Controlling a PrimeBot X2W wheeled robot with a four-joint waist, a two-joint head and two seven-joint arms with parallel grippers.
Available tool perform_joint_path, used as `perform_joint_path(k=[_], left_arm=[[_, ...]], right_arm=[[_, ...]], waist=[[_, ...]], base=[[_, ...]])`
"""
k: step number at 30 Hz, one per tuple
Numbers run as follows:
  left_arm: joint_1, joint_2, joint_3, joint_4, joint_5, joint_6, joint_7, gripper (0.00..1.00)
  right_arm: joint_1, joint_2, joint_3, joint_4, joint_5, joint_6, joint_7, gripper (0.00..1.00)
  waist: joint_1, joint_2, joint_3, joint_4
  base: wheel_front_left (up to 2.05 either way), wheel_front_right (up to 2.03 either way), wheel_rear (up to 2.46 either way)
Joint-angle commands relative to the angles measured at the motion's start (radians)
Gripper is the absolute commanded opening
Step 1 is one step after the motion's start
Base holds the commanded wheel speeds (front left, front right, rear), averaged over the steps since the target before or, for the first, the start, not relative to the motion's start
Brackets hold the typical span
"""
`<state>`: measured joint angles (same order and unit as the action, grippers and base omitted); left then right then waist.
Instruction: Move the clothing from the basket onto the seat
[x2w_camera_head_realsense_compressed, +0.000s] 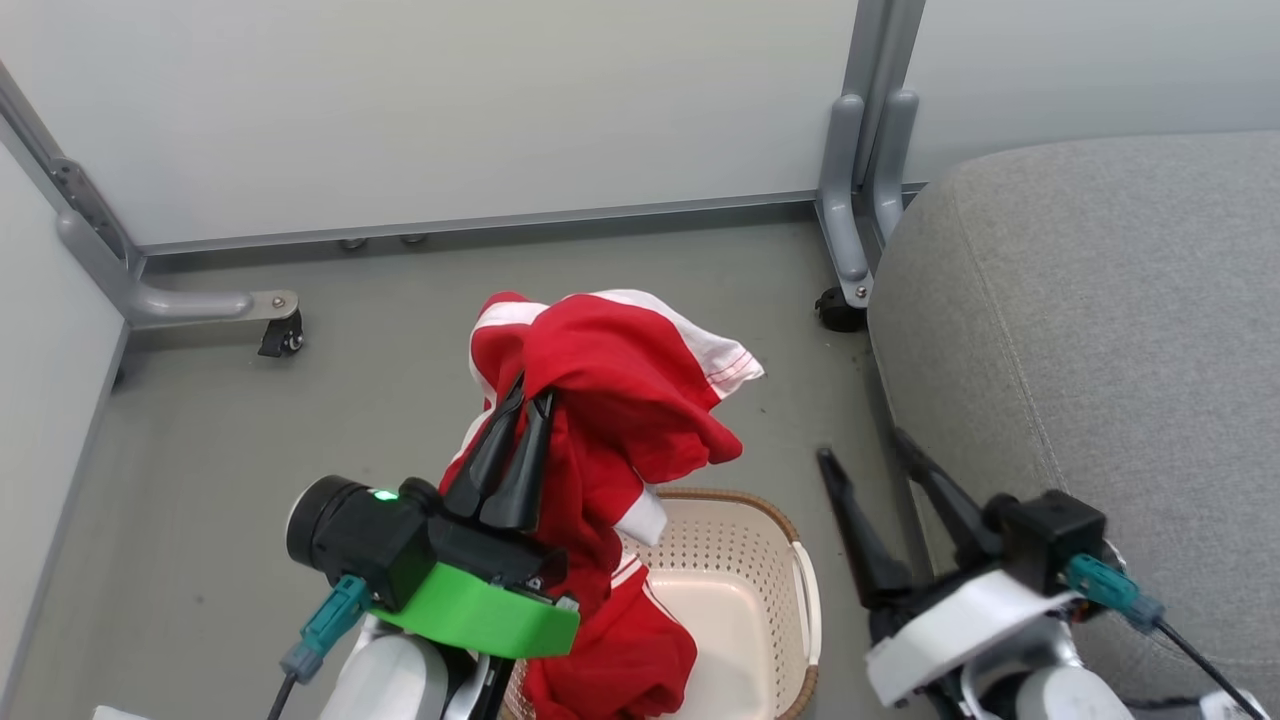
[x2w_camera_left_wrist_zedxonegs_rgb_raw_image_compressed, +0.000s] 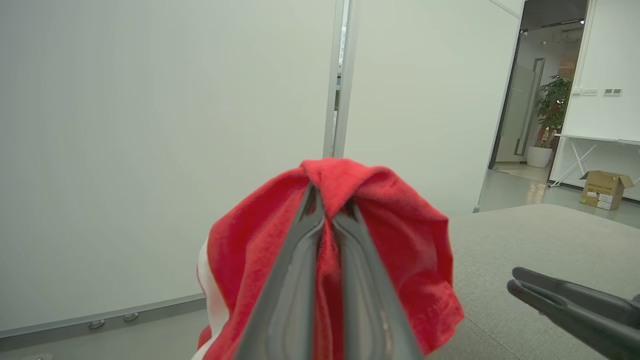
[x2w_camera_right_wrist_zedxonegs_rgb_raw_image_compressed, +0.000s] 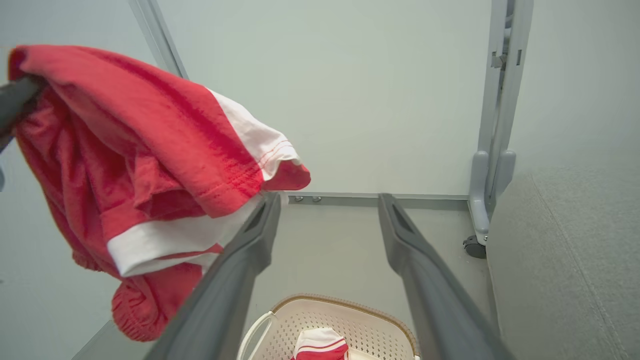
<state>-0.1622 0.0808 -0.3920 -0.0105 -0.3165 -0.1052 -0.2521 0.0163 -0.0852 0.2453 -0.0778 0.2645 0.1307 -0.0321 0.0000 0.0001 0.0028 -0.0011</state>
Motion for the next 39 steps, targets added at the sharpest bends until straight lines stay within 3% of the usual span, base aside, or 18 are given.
perform_joint_path(k=[1, 9, 22, 23, 24, 26, 39], left_arm=[[-0.007, 0.004, -0.002, -0.005, -0.007, 0.005, -0.001, 0.0], [-0.028, 0.0, -0.031, -0.002, -0.006, 0.0, 0.005, 0.0], [-0.062, -0.015, -0.088, 0.018, -0.02, -0.007, -0.003, 0.0], [-0.062, -0.015, -0.091, 0.02, -0.021, -0.007, -0.004, 0.0], [-0.061, -0.015, -0.094, 0.021, -0.021, -0.007, -0.005, 0.0], [-0.06, -0.016, -0.098, 0.021, -0.021, -0.007, -0.004, 0.0], [-0.061, -0.012, -0.099, 0.028, -0.026, -0.001, -0.008, 0.0]], right_arm=[[-0.033, -0.013, 0.037, -0.006, 0.019, 0.0, 0.005, 1.0], [-0.203, -0.077, 0.269, 0.031, 0.116, 0.0, -0.002, 1.0], [-0.431, -0.088, 0.472, 0.226, 0.18, 0.0, -0.04, 1.0], [-0.438, -0.086, 0.481, 0.238, 0.188, 0.0, -0.04, 0.95], [-0.449, -0.083, 0.491, 0.25, 0.194, 0.0, -0.045, 0.47], [-0.464, -0.081, 0.515, 0.271, 0.214, 0.0, -0.038, 0.0], [-0.506, -0.1, 0.577, 0.317, 0.282, 0.0, -0.08, 0.0]], waist=[[0.0, -0.0001, 0.005, 0.0], [0.0, -0.0001, 0.026, 0.017], [0.0, -0.0001, 0.047, 0.04], [0.0, -0.0001, 0.046, 0.04], [0.0, -0.0001, 0.046, 0.04], [0.0, -0.0001, 0.047, 0.04], [0.0, -0.0001, 0.047, 0.039]], base=[[0.0, 0.0, 0.0], [0.0, 0.0, 0.0], [0.0, 0.0, 0.0], [0.0, 0.0, 0.0], [0.0, 0.0, 0.0], [0.0, 0.0, 0.0], [0.0, 0.0, 0.0]])
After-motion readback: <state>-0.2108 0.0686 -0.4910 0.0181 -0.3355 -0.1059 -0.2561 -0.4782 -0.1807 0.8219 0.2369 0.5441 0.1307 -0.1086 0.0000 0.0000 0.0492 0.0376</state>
